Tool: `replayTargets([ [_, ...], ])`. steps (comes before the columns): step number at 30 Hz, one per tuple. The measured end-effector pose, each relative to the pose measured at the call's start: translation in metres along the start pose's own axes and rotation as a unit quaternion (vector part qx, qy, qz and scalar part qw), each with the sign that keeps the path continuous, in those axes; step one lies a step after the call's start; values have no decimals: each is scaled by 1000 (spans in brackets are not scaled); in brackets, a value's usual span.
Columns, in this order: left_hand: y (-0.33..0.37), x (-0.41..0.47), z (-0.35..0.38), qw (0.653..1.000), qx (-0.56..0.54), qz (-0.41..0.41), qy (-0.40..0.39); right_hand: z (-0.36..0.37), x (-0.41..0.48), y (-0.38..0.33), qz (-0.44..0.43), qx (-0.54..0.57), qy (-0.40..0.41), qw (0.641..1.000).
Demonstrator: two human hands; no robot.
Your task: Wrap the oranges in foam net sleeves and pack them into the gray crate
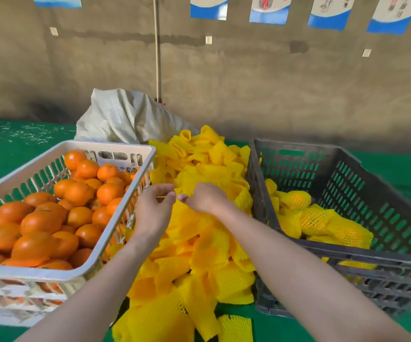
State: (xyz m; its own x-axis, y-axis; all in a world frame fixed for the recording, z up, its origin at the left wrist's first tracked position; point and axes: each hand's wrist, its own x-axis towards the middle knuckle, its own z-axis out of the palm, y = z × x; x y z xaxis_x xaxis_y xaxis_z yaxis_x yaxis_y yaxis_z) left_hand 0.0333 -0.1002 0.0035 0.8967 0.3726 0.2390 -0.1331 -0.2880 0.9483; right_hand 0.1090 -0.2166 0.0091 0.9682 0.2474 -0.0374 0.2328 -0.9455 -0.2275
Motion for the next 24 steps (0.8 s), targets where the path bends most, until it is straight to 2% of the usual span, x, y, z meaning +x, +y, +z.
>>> replayTargets([
  [3,-8,-4,-21,1000,-14,-15,3,34,-3,-7,73,44,16,996],
  [5,-14,-6,-34,1000,-21,-23,1,50,-8,-8,83,46,33,995],
  [8,-20,-6,-52,999,-17,-33,-2,51,-18,-10,65,64,59,994],
  [15,-20,-4,-76,998,-49,-42,-21,13,-45,-14,-23,218,135,966],
  [18,-16,-6,-81,997,-54,-45,-33,-5,-58,-23,-41,273,115,954],
  [22,-9,-7,-89,984,-98,-90,-119,-19,-75,-41,-96,355,69,927],
  [24,-7,-7,-92,983,-104,-71,-137,-25,-82,-50,-101,390,50,914],
])
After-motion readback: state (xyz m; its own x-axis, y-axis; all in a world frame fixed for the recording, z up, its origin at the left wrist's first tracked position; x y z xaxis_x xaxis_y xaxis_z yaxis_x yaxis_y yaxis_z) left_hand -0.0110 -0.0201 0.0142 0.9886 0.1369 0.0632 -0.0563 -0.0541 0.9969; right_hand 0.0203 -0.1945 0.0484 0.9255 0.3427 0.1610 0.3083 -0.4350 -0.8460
